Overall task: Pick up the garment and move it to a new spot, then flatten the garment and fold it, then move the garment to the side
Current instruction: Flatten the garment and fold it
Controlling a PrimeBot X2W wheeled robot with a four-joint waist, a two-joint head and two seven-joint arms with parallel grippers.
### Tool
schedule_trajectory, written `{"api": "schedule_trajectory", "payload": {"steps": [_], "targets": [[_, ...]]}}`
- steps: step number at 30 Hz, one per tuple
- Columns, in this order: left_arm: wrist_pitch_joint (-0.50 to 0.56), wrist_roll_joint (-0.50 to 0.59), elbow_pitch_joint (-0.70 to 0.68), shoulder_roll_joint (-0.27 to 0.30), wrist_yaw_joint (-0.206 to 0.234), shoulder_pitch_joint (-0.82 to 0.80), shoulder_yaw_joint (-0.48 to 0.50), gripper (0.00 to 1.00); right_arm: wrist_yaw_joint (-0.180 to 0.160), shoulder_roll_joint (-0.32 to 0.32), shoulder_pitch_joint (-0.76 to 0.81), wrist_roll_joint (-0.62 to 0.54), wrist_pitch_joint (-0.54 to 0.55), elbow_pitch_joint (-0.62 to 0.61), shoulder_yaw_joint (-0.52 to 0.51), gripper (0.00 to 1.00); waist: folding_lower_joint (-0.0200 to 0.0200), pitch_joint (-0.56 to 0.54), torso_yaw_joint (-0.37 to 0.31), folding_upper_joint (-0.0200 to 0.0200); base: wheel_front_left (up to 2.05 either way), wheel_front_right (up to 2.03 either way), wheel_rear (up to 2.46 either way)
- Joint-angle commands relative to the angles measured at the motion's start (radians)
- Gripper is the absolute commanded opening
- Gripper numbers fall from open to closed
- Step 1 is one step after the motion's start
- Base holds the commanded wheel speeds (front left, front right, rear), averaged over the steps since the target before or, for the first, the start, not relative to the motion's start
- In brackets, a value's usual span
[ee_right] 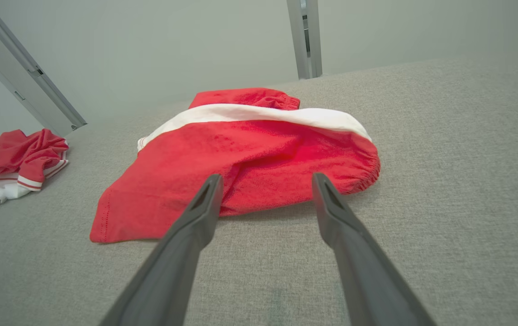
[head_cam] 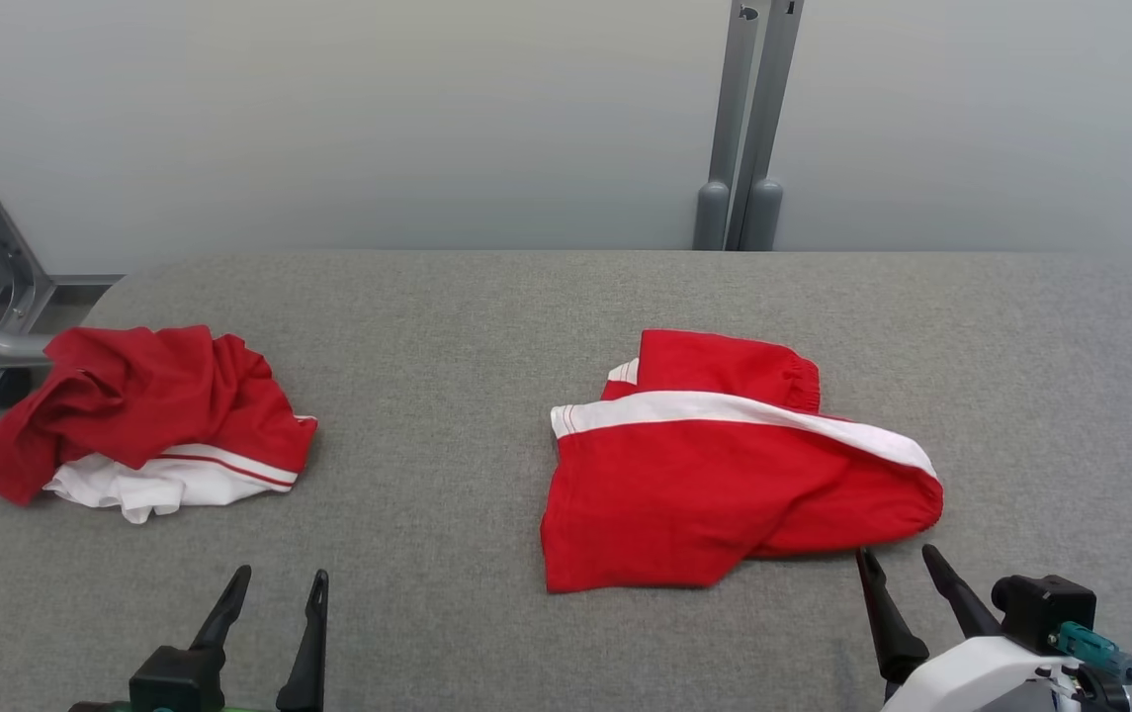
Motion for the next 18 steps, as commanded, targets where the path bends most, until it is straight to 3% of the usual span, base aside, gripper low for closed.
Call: {"api": "schedule_trajectory", "payload": {"steps": [1, 18], "targets": [[0.008, -0.009, -0.001, 0.012, -0.003, -0.002, -0.002, 1.00, -0.001, -0.002, 0.013, -0.014, 0.005, -0.001, -0.005, 1.00, 0.0000, -0.003, -0.007, 0.0000, 0.00, 0.00, 0.00], [0.032, -0.037, -0.009, 0.015, 0.008, 0.008, -0.021, 1.00, -0.001, -0.002, 0.008, 0.002, 0.031, -0.037, -0.025, 1.00, 0.0000, 0.019, -0.015, 0.0000, 0.00, 0.00, 0.00]]}}
